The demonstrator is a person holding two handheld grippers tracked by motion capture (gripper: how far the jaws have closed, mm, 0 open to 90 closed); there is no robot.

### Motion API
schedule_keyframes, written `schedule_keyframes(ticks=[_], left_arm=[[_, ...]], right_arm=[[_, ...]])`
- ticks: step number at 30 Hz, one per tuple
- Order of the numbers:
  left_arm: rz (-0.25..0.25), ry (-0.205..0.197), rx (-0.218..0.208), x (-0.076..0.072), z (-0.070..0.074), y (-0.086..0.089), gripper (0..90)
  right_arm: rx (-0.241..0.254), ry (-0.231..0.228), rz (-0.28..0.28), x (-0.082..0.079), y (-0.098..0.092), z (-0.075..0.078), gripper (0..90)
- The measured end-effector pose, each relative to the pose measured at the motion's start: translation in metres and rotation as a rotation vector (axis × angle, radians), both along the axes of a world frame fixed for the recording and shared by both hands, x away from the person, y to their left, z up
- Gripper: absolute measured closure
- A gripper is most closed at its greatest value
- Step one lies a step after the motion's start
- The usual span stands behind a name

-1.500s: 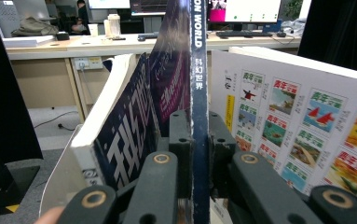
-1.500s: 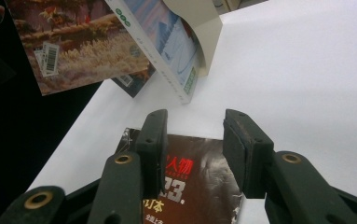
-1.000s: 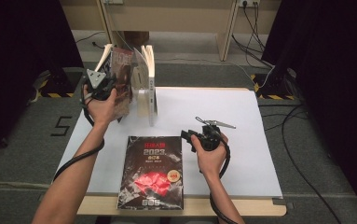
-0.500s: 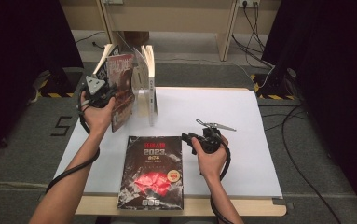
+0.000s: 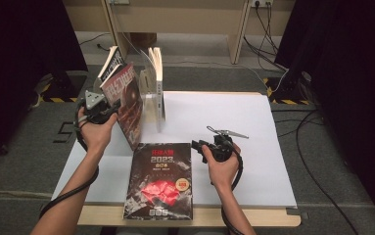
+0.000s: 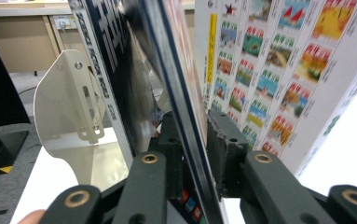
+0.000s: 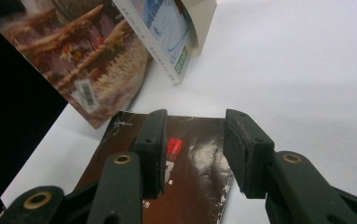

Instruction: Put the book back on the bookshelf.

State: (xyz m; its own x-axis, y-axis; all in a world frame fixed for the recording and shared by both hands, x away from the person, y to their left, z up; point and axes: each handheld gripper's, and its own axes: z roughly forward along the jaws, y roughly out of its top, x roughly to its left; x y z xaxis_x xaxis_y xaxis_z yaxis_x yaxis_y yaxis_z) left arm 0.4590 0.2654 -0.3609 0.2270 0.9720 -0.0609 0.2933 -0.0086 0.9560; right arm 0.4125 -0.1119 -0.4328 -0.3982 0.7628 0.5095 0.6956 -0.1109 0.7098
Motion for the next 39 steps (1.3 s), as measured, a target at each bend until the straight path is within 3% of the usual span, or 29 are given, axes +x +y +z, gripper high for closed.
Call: schedule_keyframes(ticks=[5, 9, 13, 17, 19, 23, 25, 29, 32, 36, 39], left_arm=[[-0.011, -0.002, -0.025, -0.002, 0.009, 0.001, 75.2], [-0.025, 0.021, -0.060, -0.002, 0.010, 0.002, 75.5], [-0.045, 0.087, -0.085, 0.002, 0.013, 0.001, 76.1], [-0.053, 0.166, -0.048, 0.008, 0.020, 0.001, 79.8], [-0.072, 0.190, -0.066, 0.009, 0.023, 0.002, 82.9], [-0.073, 0.150, -0.020, 0.006, 0.028, 0.000, 83.3], [-0.053, 0.110, 0.001, 0.005, 0.034, 0.000, 83.4], [-0.018, 0.026, -0.015, 0.007, 0.043, 0.002, 83.4], [0.017, -0.036, 0.026, 0.010, 0.051, 0.000, 83.4], [0.065, -0.090, 0.083, 0.016, 0.057, -0.004, 83.4], [0.089, -0.110, 0.085, 0.019, 0.060, -0.006, 83.4]], right_arm=[[0.001, 0.003, 0.001, 0.001, -0.001, -0.001, 60.1], [0.008, 0.017, -0.001, 0.000, -0.001, 0.000, 59.6], [0.002, 0.013, 0.005, 0.001, -0.001, -0.001, 59.1], [0.003, 0.027, 0.007, 0.002, -0.002, -0.002, 58.6], [0.005, 0.034, 0.006, 0.002, -0.001, -0.002, 58.6], [0.005, 0.037, 0.006, 0.002, -0.002, -0.002, 58.6], [0.003, 0.038, 0.007, 0.002, -0.002, -0.002, 58.6], [-0.003, 0.034, 0.013, 0.002, -0.003, -0.003, 58.6], [-0.003, 0.037, 0.011, 0.002, -0.003, -0.003, 58.6], [-0.008, 0.032, 0.014, 0.002, -0.003, -0.004, 58.6], [-0.008, 0.031, 0.013, 0.002, -0.003, -0.004, 58.6]])
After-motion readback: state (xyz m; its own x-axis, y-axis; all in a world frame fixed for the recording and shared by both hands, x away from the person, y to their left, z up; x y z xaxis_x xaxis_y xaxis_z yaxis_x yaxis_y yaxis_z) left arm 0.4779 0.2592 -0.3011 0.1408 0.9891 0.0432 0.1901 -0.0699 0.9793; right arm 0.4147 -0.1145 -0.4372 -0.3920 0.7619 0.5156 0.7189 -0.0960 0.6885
